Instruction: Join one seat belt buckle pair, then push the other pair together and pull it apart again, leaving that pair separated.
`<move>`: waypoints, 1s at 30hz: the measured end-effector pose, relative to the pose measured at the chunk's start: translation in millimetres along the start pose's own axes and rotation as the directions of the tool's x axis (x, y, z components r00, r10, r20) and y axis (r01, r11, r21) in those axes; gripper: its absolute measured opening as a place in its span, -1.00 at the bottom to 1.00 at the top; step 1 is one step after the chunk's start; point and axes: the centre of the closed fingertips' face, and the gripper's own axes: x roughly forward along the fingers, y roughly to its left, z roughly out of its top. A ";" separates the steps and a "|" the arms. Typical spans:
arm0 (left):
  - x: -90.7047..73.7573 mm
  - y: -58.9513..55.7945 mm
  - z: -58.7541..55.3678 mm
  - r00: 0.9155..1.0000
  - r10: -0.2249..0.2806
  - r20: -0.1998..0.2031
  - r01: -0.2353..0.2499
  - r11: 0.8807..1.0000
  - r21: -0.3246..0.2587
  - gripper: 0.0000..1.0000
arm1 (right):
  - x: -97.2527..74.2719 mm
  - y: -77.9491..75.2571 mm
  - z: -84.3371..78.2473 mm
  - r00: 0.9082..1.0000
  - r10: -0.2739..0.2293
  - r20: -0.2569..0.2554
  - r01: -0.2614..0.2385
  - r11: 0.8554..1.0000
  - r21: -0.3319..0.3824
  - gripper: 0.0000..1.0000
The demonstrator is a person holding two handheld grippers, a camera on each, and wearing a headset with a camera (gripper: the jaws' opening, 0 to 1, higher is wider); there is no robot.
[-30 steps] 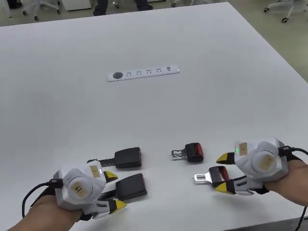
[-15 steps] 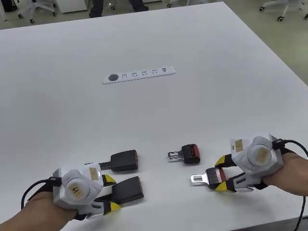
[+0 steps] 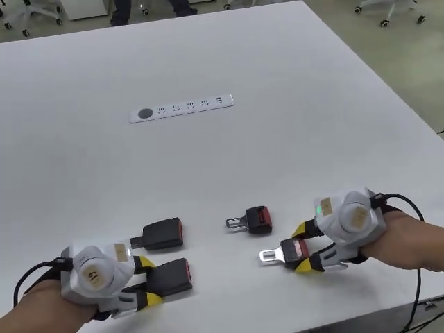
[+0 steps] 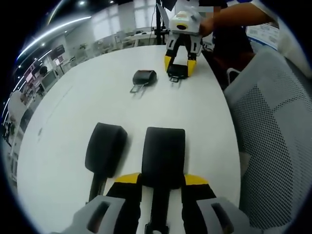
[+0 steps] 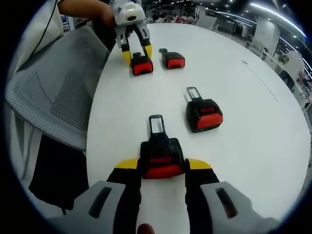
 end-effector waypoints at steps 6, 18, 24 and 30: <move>1.3 1.6 -2.6 1.000 -0.016 -0.012 0.016 0.999 0.029 -0.37 | 0.7 -1.0 -0.9 1.000 0.001 -0.006 -0.001 1.000 -0.003 -0.33; 2.2 2.4 -6.8 0.998 -0.049 -0.037 0.051 0.997 0.059 -0.38 | 0.6 -1.0 -1.6 1.000 0.009 -0.002 -0.009 1.000 -0.016 -0.34; 2.1 2.1 -6.4 0.998 -0.053 -0.026 0.055 0.997 0.055 -0.38 | 1.6 -1.8 -1.9 1.000 0.014 -0.024 -0.014 1.000 -0.020 -0.34; 1.7 1.2 -5.4 0.998 -0.048 -0.035 0.050 0.997 0.050 -0.38 | 1.7 -2.0 -2.5 0.999 0.026 -0.044 -0.027 0.999 -0.039 -0.34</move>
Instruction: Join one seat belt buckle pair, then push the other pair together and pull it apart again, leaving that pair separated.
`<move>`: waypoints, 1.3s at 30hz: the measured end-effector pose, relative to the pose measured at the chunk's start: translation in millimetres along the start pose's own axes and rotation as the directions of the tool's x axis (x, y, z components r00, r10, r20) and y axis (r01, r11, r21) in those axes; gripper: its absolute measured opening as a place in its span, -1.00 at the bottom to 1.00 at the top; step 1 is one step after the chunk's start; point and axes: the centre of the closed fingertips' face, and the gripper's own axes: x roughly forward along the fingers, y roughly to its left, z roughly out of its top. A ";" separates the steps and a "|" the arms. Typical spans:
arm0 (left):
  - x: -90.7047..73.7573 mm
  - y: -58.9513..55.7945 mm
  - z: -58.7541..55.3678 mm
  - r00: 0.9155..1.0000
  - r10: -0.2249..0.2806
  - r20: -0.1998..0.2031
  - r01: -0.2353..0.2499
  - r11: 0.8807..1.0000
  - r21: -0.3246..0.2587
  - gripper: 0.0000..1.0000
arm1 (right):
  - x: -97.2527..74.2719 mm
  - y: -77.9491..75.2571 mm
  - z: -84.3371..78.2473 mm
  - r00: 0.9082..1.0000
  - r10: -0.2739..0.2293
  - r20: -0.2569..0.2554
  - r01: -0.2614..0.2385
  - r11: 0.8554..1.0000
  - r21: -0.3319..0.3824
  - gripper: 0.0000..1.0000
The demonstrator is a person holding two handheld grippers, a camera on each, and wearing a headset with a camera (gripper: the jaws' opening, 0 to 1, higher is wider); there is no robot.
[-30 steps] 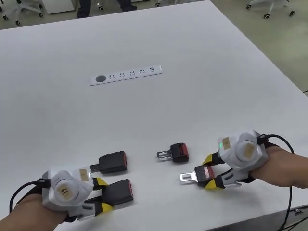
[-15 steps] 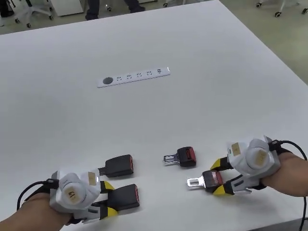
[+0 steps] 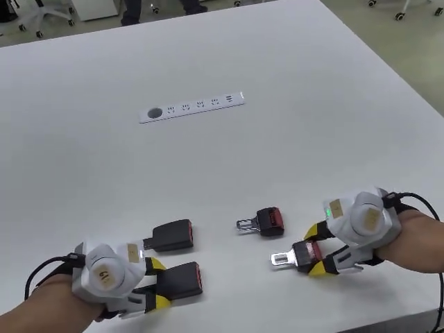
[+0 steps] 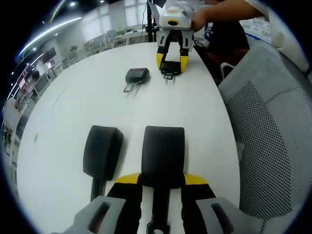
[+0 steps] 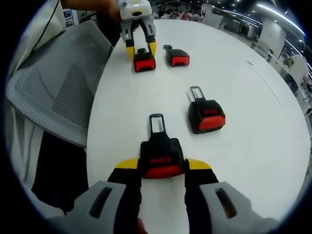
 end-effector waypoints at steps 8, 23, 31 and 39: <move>0.0 -0.1 -0.5 1.000 0.010 -0.006 -0.010 1.000 -0.008 -0.39 | 0.0 0.4 0.3 1.000 -0.001 -0.006 0.001 1.000 0.002 -0.34; 0.7 -0.1 -0.2 1.000 0.005 -0.021 -0.005 1.000 0.005 -0.39 | 18.5 6.5 27.5 0.999 -0.027 0.019 0.026 0.999 0.038 -0.33; 0.6 -0.8 0.9 1.000 -0.003 -0.016 0.003 1.000 0.011 -0.38 | 32.6 12.2 49.1 0.997 -0.035 0.071 0.031 0.998 0.060 -0.33; 1.4 0.5 -0.9 1.000 -0.006 -0.010 0.006 1.000 0.011 -0.39 | 42.7 18.3 68.5 0.994 -0.035 0.107 0.029 0.998 0.058 -0.33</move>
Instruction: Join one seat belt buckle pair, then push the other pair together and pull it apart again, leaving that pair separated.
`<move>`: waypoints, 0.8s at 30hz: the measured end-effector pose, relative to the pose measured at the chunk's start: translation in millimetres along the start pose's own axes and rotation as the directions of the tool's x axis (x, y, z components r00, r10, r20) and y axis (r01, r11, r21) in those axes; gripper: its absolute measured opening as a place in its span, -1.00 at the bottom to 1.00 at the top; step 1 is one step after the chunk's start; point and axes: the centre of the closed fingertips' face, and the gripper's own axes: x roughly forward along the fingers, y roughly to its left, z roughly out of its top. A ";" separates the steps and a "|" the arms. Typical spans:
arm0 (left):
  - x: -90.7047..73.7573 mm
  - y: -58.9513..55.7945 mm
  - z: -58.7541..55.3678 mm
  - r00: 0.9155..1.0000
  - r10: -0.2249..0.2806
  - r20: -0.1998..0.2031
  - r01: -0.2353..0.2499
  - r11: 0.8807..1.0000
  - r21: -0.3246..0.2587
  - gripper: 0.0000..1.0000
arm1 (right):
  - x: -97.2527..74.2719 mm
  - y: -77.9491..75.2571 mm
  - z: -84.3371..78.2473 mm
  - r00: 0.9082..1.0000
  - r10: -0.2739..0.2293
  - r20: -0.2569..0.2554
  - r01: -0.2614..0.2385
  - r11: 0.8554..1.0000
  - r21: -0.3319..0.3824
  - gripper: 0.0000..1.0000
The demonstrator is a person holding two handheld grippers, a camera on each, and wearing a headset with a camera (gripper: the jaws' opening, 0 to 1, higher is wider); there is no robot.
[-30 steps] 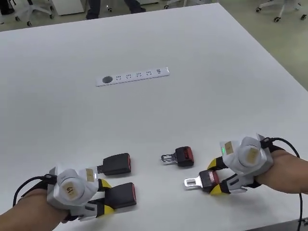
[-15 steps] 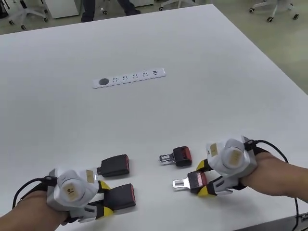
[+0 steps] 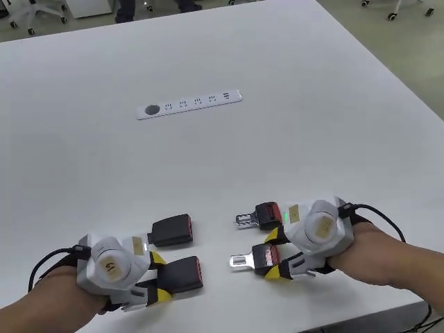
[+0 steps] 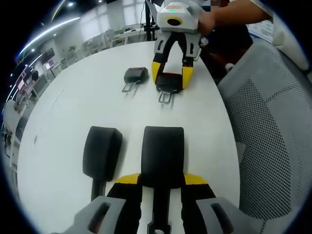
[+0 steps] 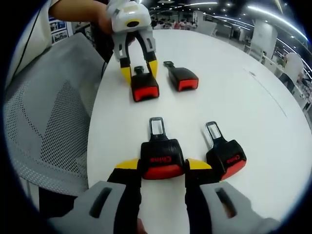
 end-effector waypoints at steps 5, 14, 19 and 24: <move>-0.1 -0.3 0.2 1.000 -0.001 0.000 0.001 1.000 -0.003 -0.39 | 10.2 3.5 13.0 1.000 0.006 0.024 -0.005 1.000 -0.013 -0.33; -1.2 -2.2 3.4 1.000 -0.004 -0.008 0.004 1.000 -0.003 -0.39 | 22.9 8.1 29.4 0.999 0.014 0.049 -0.012 0.999 -0.033 -0.33; -1.1 -2.0 3.5 1.000 -0.006 -0.014 0.006 1.000 -0.002 -0.39 | 27.8 13.6 35.9 0.998 0.021 0.066 -0.019 0.999 -0.038 -0.33; -1.4 -2.0 3.3 1.000 -0.008 -0.019 0.008 1.000 -0.003 -0.38 | 30.3 15.5 40.5 0.998 0.012 0.067 -0.010 0.999 -0.037 -0.33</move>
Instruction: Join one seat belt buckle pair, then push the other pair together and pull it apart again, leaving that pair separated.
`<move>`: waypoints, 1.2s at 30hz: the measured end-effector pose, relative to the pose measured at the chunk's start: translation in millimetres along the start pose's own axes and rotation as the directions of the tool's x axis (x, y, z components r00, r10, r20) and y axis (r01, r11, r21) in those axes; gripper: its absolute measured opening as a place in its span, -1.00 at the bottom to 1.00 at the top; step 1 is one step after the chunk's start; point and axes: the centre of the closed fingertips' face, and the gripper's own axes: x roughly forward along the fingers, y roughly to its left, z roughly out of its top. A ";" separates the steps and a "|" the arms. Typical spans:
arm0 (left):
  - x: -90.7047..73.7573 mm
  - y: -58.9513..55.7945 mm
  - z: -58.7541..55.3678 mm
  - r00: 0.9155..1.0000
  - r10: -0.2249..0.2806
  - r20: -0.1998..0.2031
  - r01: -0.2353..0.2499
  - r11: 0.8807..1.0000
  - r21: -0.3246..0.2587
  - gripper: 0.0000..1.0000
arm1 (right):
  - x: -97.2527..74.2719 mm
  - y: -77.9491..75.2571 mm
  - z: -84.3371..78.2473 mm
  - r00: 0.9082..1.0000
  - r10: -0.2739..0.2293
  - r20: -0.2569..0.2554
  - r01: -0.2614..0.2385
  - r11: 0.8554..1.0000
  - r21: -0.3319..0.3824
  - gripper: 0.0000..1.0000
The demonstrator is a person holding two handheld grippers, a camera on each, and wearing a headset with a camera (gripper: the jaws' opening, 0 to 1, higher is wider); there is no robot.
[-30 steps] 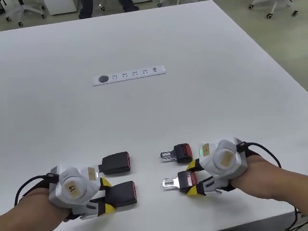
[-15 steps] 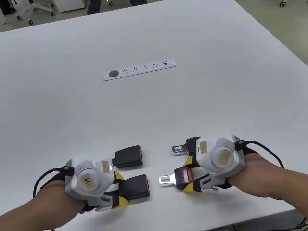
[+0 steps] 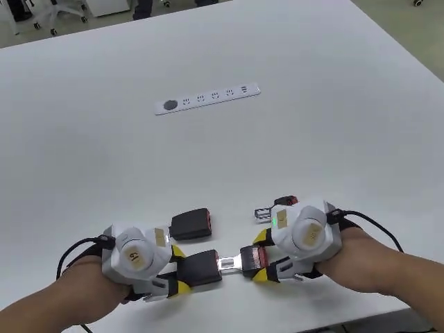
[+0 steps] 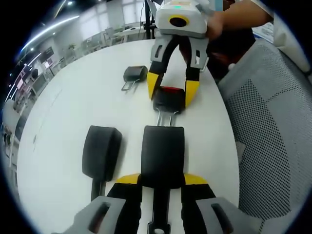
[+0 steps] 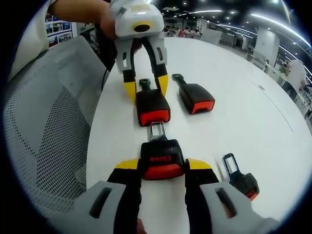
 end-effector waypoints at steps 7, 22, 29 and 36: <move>0.3 1.2 -1.4 1.000 0.001 -0.002 -0.001 1.000 0.000 -0.39 | 0.1 1.0 0.4 0.999 -0.015 -0.032 0.014 1.000 -0.027 -0.33; -1.0 -1.9 2.1 1.000 -0.002 -0.006 0.002 1.000 0.008 -0.39 | 9.1 2.1 7.8 1.000 0.010 0.007 -0.010 0.999 -0.036 -0.34; 0.1 0.0 -0.7 1.000 -0.027 0.010 0.027 0.999 0.035 -0.40 | 13.5 1.8 9.8 0.999 0.034 0.004 -0.033 0.998 -0.051 -0.35; 1.0 1.2 -2.8 1.000 -0.030 0.003 0.030 0.998 0.047 -0.41 | 17.7 1.5 13.6 0.999 0.045 -0.016 -0.046 0.997 -0.067 -0.36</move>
